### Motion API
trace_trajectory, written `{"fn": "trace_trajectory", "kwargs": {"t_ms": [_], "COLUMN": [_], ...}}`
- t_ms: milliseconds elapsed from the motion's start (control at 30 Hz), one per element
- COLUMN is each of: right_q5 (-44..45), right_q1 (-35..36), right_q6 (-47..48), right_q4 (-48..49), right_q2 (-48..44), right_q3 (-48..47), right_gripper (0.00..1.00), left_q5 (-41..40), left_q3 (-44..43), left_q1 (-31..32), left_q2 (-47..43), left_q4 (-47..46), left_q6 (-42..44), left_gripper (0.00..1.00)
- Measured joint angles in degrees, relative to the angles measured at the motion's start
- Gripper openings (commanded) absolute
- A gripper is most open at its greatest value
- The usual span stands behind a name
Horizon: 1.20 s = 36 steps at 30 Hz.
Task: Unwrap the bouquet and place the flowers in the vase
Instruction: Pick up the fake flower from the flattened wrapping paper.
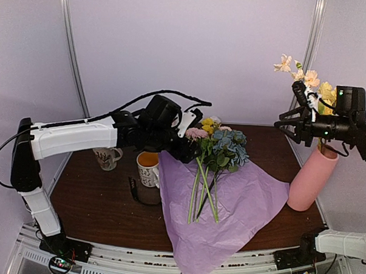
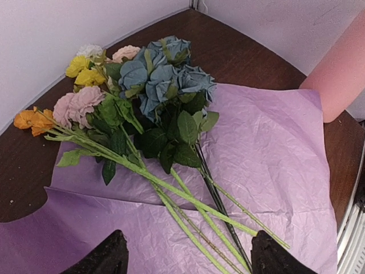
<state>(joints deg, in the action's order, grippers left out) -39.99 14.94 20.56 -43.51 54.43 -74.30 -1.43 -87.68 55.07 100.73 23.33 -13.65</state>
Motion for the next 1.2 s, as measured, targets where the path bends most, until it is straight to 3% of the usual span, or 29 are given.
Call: {"fn": "trace_trajectory", "kwargs": {"t_ms": [200, 400, 700, 1200], "right_q5": [1.6, 3.9, 9.8, 12.1], "right_q1": [11.9, 14.3, 14.3, 14.3], "right_q6": [5.1, 6.8, 8.0, 9.1], "right_q4": [5.5, 11.1, 17.4, 19.7], "right_q2": [4.5, 4.0, 3.7, 5.2], "right_q3": [14.1, 23.2, 26.0, 26.4], "right_gripper": [0.4, 0.4, 0.41, 0.4], "left_q5": [0.0, -1.7, -1.7, -0.7], "left_q3": [-3.3, -6.9, -17.1, -12.1], "left_q1": [0.0, 0.0, 0.0, 0.4], "left_q2": [6.5, 12.0, 22.6, 23.1], "left_q4": [1.4, 2.3, 5.9, 6.9], "left_q6": [-12.7, -21.8, -26.5, -37.7], "left_gripper": [0.74, 0.72, 0.57, 0.53]}}
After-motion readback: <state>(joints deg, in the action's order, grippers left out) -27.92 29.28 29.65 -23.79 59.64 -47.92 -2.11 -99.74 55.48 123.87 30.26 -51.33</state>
